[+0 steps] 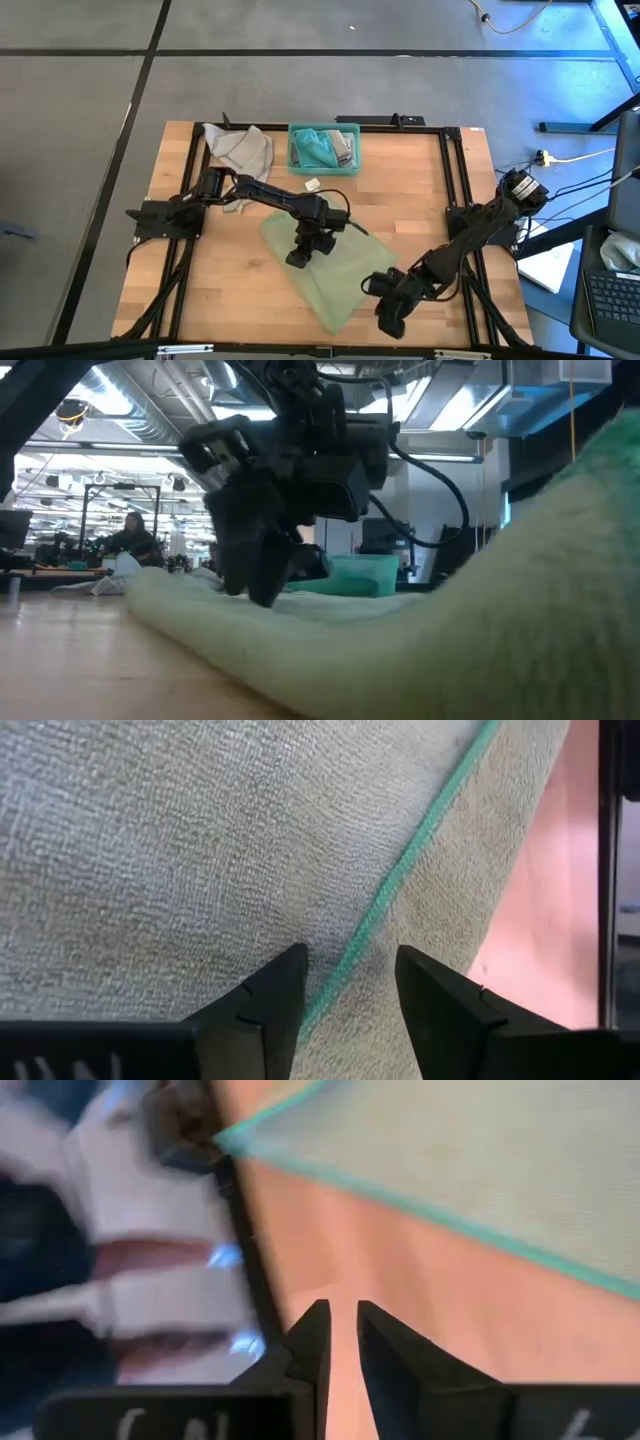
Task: Fold microfiber towels
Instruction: Fold the green towel
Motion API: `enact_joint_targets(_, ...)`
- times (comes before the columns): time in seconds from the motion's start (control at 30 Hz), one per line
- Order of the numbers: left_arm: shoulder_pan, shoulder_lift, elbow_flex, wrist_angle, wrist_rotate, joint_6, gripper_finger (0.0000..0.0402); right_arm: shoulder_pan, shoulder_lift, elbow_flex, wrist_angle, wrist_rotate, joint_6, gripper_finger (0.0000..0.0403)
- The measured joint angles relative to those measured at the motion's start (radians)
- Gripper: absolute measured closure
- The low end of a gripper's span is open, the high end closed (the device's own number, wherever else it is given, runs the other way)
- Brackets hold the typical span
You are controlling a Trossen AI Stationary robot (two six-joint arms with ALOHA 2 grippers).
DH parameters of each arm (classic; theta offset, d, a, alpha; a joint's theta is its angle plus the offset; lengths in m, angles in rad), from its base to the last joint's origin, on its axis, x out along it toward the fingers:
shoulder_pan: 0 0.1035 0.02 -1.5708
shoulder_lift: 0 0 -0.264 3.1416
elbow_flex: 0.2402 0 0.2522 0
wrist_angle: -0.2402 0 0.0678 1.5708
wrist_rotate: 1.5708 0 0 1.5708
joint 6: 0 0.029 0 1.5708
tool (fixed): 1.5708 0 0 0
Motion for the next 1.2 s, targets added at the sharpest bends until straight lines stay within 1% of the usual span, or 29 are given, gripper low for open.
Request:
enact_joint_targets(0.1,-0.01,0.001,0.0,-0.041,0.0,0.0,0.0249,-0.015,0.016,0.0,-0.026,0.135,0.107,0.0341)
enact_joint_targets(0.17,-0.012,0.001,-0.001,-0.06,0.0,0.0,0.0249,-0.036,0.052,0.0,0.007,0.183,0.134,0.0339)
enact_joint_targets(0.23,-0.009,0.001,-0.001,-0.08,-0.003,0.0,0.0249,-0.057,0.103,0.0,0.09,0.18,0.115,0.0337)
enact_joint_targets(0.37,0.003,0.001,-0.001,-0.117,-0.02,-0.008,0.0249,-0.088,0.213,0.0,0.253,0.113,0.089,0.0336)
enact_joint_targets(0.5,0.006,-0.002,-0.001,-0.125,-0.027,-0.022,0.0249,-0.125,0.277,0.0,0.309,0.074,0.167,0.0336)
enact_joint_targets(0.57,0.006,-0.003,-0.001,-0.124,-0.028,-0.033,0.0249,-0.138,0.288,0.0,0.332,0.096,0.179,0.0336)
enact_joint_targets(0.7,0.004,-0.003,-0.001,-0.118,-0.026,-0.05,0.0249,-0.161,0.29,0.002,0.386,0.186,0.169,0.0336)
enact_joint_targets(0.77,0.004,-0.004,-0.001,-0.117,-0.025,-0.059,0.0249,-0.171,0.301,0.009,0.385,0.202,0.167,0.0336)
enact_joint_targets(0.8,0.004,-0.004,-0.001,-0.118,-0.025,-0.061,0.0249,-0.173,0.308,0.01,0.384,0.198,0.166,0.0337)
enact_joint_targets(0.9,0.01,-0.01,-0.001,-0.12,-0.031,-0.084,0.0249,-0.171,0.338,0.008,0.381,0.144,0.167,0.0345)
enact_joint_targets(1.0,0.016,-0.044,-0.001,-0.085,-0.077,-0.101,0.0252,-0.169,0.35,0.011,0.386,0.095,0.165,0.0356)
enact_joint_targets(1.07,0.018,-0.076,-0.001,-0.051,-0.126,-0.112,0.0261,-0.17,0.351,0.012,0.371,0.081,0.164,0.0365)
enact_joint_targets(1.13,0.023,-0.11,0.0,-0.007,-0.148,-0.129,0.0274,-0.169,0.351,0.013,0.357,0.075,0.14,0.0373)
enact_joint_targets(1.2,0.028,-0.143,0.0,0.013,-0.152,-0.148,0.0289,-0.17,0.351,0.013,0.353,0.037,0.084,0.0379)
